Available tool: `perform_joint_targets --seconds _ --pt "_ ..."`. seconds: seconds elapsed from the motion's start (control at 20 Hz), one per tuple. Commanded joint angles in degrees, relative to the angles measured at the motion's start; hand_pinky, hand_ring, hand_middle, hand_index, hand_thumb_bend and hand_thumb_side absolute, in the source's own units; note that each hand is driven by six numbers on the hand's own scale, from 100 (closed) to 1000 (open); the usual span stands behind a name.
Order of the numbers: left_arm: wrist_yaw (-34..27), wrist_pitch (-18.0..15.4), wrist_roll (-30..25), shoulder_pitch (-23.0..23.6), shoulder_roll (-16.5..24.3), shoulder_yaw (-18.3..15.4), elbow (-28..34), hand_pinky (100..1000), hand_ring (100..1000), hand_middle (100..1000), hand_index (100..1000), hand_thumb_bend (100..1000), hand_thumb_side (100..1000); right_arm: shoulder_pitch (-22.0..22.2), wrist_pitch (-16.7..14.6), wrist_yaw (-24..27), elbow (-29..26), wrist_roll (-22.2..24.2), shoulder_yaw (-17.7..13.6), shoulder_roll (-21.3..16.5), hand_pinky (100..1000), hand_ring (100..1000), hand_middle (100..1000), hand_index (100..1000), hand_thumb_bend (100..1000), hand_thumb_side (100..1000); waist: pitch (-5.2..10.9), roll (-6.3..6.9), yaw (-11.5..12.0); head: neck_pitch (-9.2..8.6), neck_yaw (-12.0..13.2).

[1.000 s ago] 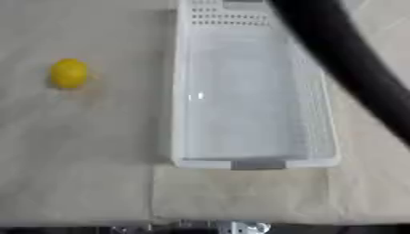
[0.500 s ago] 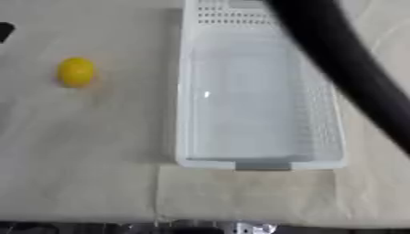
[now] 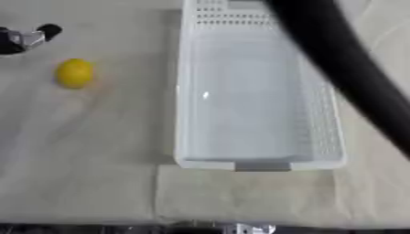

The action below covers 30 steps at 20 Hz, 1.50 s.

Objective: Pick up objects on the table and place them in the box.

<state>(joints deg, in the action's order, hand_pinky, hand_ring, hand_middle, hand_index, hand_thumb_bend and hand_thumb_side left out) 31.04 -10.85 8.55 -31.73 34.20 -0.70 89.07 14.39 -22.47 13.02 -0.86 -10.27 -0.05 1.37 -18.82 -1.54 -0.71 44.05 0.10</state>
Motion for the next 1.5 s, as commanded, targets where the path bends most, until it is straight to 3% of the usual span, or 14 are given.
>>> perform_joint_targets --seconds 0.05,0.1,0.4,0.6,0.8,1.1,1.5 --pt "-1.97 -0.65 0.77 0.26 -1.41 1.08 0.93 288 539 582 740 322 480 0.54 -0.10 -0.09 0.86 -0.02 -0.02 -0.75 510 624 673 716 100 919 0.46 0.12 0.05 -0.79 0.79" --pt "-3.31 -0.32 1.20 0.76 -1.94 1.41 1.19 271 529 569 732 448 504 0.53 -0.07 -0.06 0.86 -0.03 -0.02 -0.73 510 623 673 716 100 919 0.43 0.11 0.10 -0.80 0.82" --pt "-13.34 0.62 2.85 5.28 -2.42 3.42 6.20 260 523 561 722 438 528 0.48 0.04 0.31 0.86 -0.17 -0.08 -0.72 510 622 673 716 100 922 0.40 0.31 0.45 -0.74 0.50" --pt "-13.82 0.65 2.01 8.61 -1.84 4.54 7.79 263 524 564 721 438 532 0.39 -0.04 0.69 0.86 -0.22 -0.09 -0.76 510 621 673 716 100 921 0.36 0.52 0.65 -0.50 0.18" --pt "-10.19 -0.54 1.18 10.20 -1.53 5.64 6.03 265 521 558 712 453 508 0.31 -0.15 0.86 0.86 -0.19 -0.03 -0.84 510 621 673 716 100 921 0.31 0.63 0.55 -0.47 0.14" --pt "-2.19 -4.96 3.47 10.29 -1.91 6.32 1.45 277 520 556 707 502 471 0.08 -0.47 0.83 0.86 -0.19 0.01 -1.01 510 621 673 716 100 922 0.02 0.83 0.15 -0.38 0.07" --pt "7.01 -7.64 5.60 8.19 -0.37 4.70 -0.98 309 535 572 712 571 419 0.02 -0.33 0.75 0.86 -0.39 0.01 -1.11 510 621 673 716 100 922 -0.08 1.23 -0.01 -0.30 -0.08"
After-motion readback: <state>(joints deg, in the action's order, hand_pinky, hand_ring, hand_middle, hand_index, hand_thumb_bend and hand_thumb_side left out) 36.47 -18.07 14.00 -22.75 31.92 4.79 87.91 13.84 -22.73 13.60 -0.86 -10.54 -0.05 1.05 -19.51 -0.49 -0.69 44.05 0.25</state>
